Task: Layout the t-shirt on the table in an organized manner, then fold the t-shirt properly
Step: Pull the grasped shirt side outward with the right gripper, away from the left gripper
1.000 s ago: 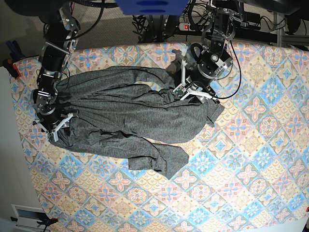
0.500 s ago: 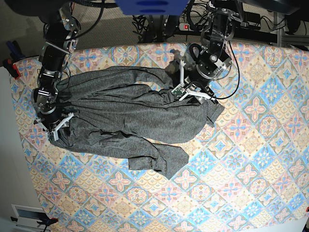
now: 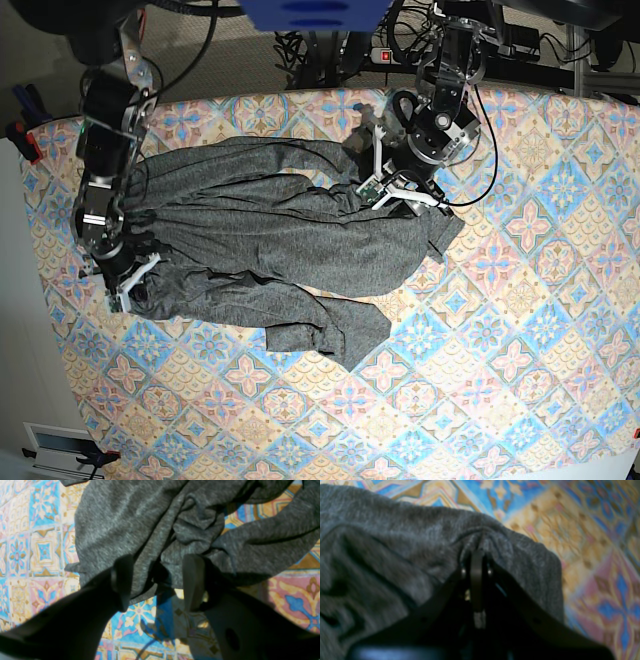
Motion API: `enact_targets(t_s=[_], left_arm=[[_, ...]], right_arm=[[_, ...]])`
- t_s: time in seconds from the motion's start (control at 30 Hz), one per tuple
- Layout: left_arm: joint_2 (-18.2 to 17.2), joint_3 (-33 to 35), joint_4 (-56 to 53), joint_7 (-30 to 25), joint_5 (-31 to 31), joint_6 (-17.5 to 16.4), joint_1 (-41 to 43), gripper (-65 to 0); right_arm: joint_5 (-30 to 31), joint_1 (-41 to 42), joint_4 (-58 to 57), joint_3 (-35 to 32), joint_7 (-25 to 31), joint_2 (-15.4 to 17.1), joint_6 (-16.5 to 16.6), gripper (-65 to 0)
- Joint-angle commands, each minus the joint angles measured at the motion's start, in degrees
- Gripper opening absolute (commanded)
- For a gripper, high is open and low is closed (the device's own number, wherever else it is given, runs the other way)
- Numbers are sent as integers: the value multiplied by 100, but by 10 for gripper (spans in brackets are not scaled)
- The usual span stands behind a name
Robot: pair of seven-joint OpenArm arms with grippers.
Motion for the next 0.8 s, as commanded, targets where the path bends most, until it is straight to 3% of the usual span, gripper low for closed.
enact_targets(t_s=[0.0,0.13,0.27,0.43,0.67,0.77], left_arm=[[-1,-4,114,-96,-45,47,-37,-335],[-1,-31,114,-96,-45,47,-28,-335],[-1,-31,114,-96,-45,47,-28,-335],[-1,-31,114,-96,-45,47,-28,-335],[-1,5,114,-96,-45,47,-37,-335],[-1,5,114,-96,-45,47,-37,-335]], right_arm=[[-23,177,20,-8,-81,113,22,-650],[-23,309,11,-16,-37,122,-655,-650],[-14,309,11,-8,-37,193,-840,-650],[-5,722,20,326,183,193,-1684,-650],[-31,810,55,502,227,193,-1763,-648],[-31,810,55,502,121,193,-1763,-601]])
